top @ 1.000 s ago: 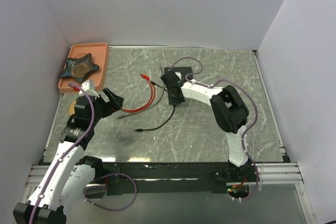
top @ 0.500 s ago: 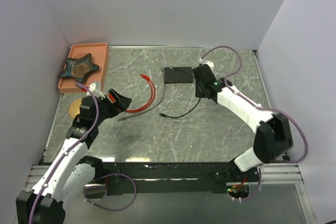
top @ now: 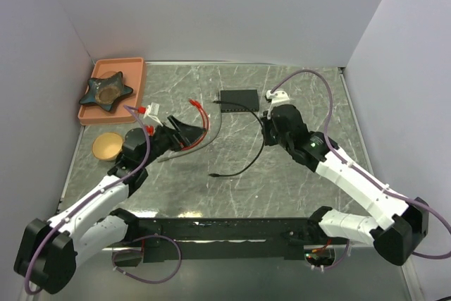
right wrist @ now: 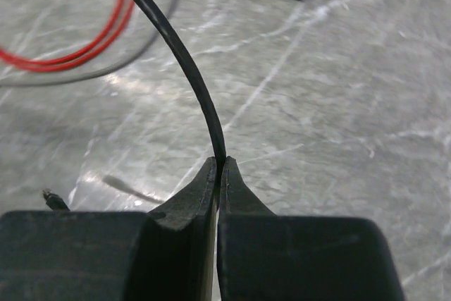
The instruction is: Insert the plug into the switch port
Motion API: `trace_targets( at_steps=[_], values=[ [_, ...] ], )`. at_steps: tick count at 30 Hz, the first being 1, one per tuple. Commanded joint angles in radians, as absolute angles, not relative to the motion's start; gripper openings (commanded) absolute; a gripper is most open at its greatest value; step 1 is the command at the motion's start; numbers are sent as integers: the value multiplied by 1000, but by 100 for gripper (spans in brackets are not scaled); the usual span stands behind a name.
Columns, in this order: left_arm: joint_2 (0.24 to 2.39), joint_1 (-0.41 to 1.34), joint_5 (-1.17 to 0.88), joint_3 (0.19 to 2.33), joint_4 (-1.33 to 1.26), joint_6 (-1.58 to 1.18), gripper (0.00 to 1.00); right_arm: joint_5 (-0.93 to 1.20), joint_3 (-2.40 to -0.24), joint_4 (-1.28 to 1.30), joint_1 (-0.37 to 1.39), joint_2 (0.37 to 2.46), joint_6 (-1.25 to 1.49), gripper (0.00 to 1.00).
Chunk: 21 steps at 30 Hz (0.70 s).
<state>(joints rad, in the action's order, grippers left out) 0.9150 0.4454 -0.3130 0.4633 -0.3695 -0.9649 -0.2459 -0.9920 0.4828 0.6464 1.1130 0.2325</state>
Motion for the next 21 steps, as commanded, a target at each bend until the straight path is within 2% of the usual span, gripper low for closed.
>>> trace_targets(
  at_steps=[1, 11, 13, 16, 18, 19, 20, 21],
  values=[
    [959, 486, -336, 457, -644, -1054, 96, -216, -970, 430, 702, 1034, 178, 0],
    [1052, 574, -261, 555, -678, -1003, 99, -176, -911, 422, 781, 982, 192, 0],
    [1071, 580, -256, 561, -713, -1005, 96, -167, -905, 423, 795, 982, 199, 0],
    [1115, 591, -230, 598, -686, -1002, 88, -143, -885, 405, 816, 973, 201, 0],
    [1152, 600, -216, 635, -670, -986, 79, -118, -873, 384, 822, 956, 202, 0],
    [1161, 603, -212, 641, -670, -985, 73, -100, -861, 376, 824, 950, 201, 0],
    [1173, 607, -207, 640, -687, -988, 60, -91, -853, 368, 830, 934, 202, 0],
    [1177, 610, -201, 635, -704, -991, 54, -86, -844, 365, 831, 928, 204, 0]
  ],
)
